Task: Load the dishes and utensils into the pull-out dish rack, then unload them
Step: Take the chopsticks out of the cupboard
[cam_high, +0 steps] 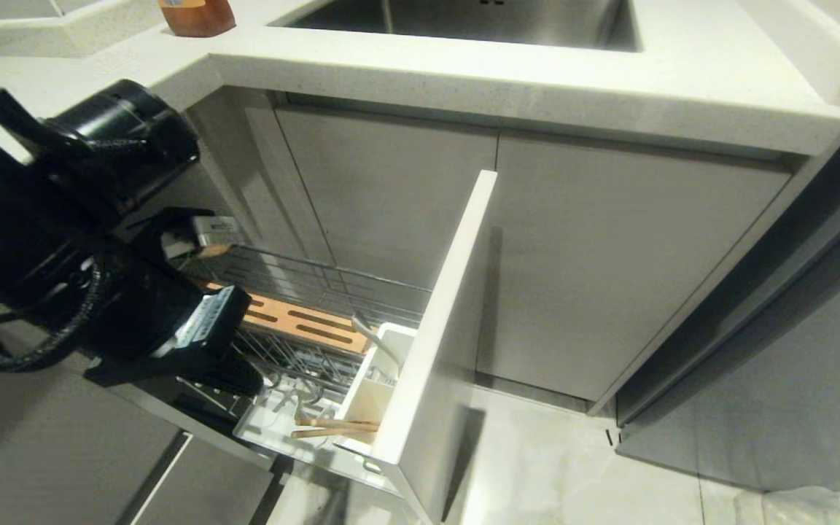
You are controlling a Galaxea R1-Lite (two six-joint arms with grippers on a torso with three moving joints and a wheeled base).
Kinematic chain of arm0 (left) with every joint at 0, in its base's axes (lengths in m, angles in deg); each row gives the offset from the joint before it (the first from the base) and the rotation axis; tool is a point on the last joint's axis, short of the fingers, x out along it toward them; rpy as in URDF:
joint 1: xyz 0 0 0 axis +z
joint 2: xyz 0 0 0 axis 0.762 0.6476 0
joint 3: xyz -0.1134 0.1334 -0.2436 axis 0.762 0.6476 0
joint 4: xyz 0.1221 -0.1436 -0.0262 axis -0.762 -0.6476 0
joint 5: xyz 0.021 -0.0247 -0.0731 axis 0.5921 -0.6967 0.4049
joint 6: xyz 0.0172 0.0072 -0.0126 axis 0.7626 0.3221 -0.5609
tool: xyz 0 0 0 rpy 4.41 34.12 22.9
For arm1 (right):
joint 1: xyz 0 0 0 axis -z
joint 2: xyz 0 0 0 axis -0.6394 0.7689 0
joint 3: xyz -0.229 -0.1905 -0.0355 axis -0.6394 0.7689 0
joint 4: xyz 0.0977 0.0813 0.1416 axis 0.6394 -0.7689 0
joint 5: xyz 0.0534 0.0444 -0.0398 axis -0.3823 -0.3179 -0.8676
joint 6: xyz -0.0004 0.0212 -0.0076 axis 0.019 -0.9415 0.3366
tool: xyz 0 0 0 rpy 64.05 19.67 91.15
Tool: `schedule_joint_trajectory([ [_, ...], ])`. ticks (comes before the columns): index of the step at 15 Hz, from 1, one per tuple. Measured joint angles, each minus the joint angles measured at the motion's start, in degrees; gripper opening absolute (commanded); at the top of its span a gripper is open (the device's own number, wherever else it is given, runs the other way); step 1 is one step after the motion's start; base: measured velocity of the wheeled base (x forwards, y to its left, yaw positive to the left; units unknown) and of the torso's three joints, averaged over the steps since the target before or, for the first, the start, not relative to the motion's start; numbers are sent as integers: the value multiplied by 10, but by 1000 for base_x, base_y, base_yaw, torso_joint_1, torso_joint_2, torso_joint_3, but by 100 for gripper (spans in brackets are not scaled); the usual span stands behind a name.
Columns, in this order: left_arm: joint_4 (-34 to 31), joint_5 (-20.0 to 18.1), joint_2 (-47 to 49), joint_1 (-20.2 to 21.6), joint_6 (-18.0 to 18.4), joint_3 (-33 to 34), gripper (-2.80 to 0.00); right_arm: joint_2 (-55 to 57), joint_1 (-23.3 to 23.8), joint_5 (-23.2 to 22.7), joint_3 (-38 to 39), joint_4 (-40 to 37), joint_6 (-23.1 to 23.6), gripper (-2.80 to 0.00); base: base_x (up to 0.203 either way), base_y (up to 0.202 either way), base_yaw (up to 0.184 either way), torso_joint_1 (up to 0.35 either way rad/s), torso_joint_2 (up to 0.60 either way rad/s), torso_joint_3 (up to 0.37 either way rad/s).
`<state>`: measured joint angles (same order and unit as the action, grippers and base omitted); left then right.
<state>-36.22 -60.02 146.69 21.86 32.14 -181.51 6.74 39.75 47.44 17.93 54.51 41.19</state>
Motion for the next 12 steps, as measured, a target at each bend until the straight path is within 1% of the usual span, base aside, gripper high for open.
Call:
schedule_joint_trajectory([
  [2,-4,-36,32,-1,-9,0,-280,0,0,0,0,0,0,-280,0,0,0,0,0,0],
  [3,-12,-44,48,-2,-11,1,0,0,0,0,0,0,0,-280,0,0,0,0,0,0],
  [8,-18,-47,104,0,-11,-4,0,0,0,0,0,0,0,-280,0,0,0,0,0,0],
  [12,-20,-49,148,12,-8,-5,0,0,0,0,0,0,0,-280,0,0,0,0,0,0],
])
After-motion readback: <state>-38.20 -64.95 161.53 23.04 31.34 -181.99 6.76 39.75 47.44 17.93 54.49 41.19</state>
